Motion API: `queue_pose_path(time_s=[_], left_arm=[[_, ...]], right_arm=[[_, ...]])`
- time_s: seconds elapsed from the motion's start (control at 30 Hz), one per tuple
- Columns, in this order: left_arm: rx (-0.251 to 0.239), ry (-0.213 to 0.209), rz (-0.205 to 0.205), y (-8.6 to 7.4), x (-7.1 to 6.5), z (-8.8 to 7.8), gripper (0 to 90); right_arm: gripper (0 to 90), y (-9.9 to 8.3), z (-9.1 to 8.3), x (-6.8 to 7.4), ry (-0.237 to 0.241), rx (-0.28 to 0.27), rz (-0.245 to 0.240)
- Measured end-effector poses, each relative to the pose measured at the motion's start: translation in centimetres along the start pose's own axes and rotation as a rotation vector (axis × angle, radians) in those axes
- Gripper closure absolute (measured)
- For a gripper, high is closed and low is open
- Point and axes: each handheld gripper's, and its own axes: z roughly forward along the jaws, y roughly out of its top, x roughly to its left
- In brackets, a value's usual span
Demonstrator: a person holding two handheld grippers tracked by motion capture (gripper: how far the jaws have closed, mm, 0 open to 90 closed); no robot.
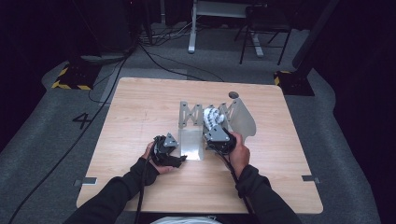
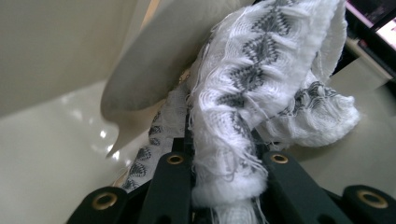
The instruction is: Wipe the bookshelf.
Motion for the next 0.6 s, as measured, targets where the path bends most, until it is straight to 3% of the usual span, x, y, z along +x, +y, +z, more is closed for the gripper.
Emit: queue_pose_path(time_s=[0.13, 0.3, 0.4, 0.5, 0.6], left_arm=[[-0.002, -0.001, 0.002, 0.0, 0.0, 0.0, 28.2], [-0.002, -0.001, 0.002, 0.0, 0.0, 0.0, 28.3], [-0.002, -0.001, 0.002, 0.0, 0.0, 0.0, 28.3], [-0.002, -0.001, 0.002, 0.0, 0.0, 0.0, 28.3], [-0.002, -0.002, 0.002, 0.0, 0.0, 0.0, 28.3]], right_arm=[[79.6, -1.4, 1.1, 0.8, 0.032, 0.038, 0.011], [79.7, -3.1, 2.5, 2.2, 0.065, 0.104, -0.021], [79.7, -3.3, 2.8, 2.2, 0.069, 0.112, -0.016], [79.7, -2.5, 2.4, 1.7, 0.037, 0.08, 0.003], [79.8, -1.2, 1.6, 1.2, -0.024, 0.043, 0.014]])
